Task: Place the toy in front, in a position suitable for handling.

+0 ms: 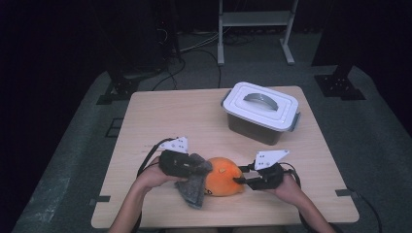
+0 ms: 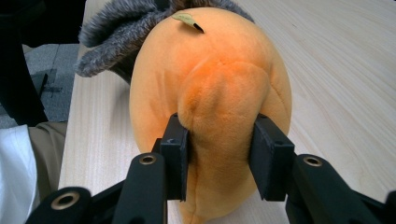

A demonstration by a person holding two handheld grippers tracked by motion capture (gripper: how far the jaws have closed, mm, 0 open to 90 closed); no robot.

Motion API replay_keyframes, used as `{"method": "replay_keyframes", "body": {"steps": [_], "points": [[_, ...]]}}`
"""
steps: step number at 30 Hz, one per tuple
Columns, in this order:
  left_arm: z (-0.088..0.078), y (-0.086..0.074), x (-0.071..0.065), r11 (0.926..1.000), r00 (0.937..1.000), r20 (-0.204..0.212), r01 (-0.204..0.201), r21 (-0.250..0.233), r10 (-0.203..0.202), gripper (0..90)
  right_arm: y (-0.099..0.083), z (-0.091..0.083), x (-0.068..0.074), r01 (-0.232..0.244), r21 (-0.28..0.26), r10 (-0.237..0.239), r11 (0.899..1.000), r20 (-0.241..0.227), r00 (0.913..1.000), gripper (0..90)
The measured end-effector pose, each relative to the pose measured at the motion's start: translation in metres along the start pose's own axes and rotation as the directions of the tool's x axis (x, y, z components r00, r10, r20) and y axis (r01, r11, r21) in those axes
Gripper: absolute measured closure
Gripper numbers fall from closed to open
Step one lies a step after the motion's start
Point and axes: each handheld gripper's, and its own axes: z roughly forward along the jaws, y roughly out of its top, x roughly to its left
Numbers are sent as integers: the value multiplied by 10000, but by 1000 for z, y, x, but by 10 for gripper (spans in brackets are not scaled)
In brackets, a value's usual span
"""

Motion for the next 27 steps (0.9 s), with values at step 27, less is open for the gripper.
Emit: {"method": "replay_keyframes", "body": {"steps": [27], "points": [[-11,-23,6,9982,9982,-490,370,481,-346,729,12,-4,8,417,-188,-411,9990,285,9987,617]]}}
